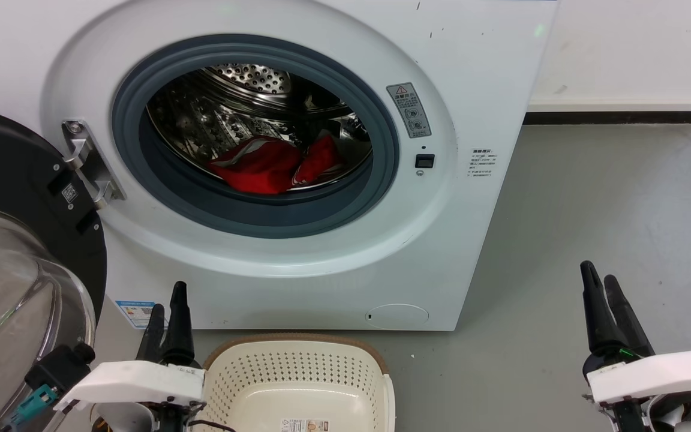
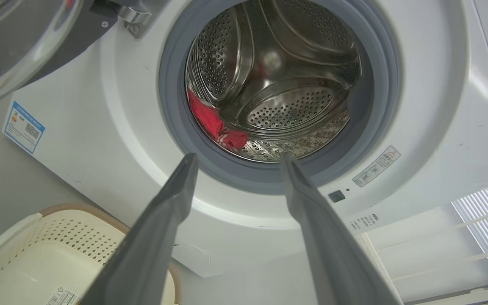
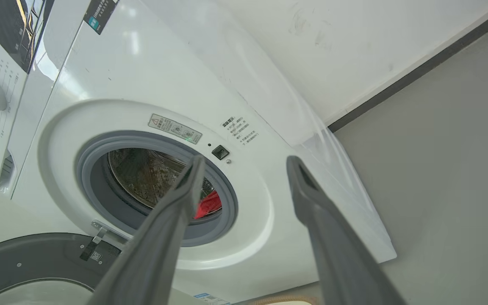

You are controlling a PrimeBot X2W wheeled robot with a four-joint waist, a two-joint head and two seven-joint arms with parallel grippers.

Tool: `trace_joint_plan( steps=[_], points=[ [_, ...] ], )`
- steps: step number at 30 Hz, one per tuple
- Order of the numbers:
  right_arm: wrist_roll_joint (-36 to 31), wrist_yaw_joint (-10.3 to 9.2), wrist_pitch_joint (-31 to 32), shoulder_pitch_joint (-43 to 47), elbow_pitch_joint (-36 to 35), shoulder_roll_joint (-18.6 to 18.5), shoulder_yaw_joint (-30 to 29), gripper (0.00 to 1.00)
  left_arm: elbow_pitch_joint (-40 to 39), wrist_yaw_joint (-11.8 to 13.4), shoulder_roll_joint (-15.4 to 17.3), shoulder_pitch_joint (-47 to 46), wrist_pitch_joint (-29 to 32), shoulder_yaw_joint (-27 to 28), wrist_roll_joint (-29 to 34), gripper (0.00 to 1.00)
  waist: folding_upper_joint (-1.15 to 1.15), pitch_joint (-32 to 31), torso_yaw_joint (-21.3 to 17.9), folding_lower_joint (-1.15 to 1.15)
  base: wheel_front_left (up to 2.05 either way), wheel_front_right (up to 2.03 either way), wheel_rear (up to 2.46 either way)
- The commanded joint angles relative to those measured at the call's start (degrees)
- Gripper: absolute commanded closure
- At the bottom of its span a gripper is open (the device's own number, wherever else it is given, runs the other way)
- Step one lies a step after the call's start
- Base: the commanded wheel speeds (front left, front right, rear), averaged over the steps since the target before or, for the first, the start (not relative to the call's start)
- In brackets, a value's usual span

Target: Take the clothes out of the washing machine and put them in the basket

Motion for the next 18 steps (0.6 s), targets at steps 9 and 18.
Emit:
trace_joint_plan(
  steps=[9,18],
  points=[
    [-10.4,0.0,-2.2,1.0,-2.9,0.1,1.3,0.0,-2.2,1.4,0.1,0.5,-2.2,-1.6,10.1,0.0,0.0,0.1,0.0,0.0,0.0,0.0,0.0],
    [-17.3,0.0,-3.7,1.6,-4.3,0.1,1.6,0.0,-3.1,2.5,0.1,1.3,-3.7,-2.4,17.0,0.0,0.0,0.1,0.0,0.0,0.0,0.0,0.0]
  ],
)
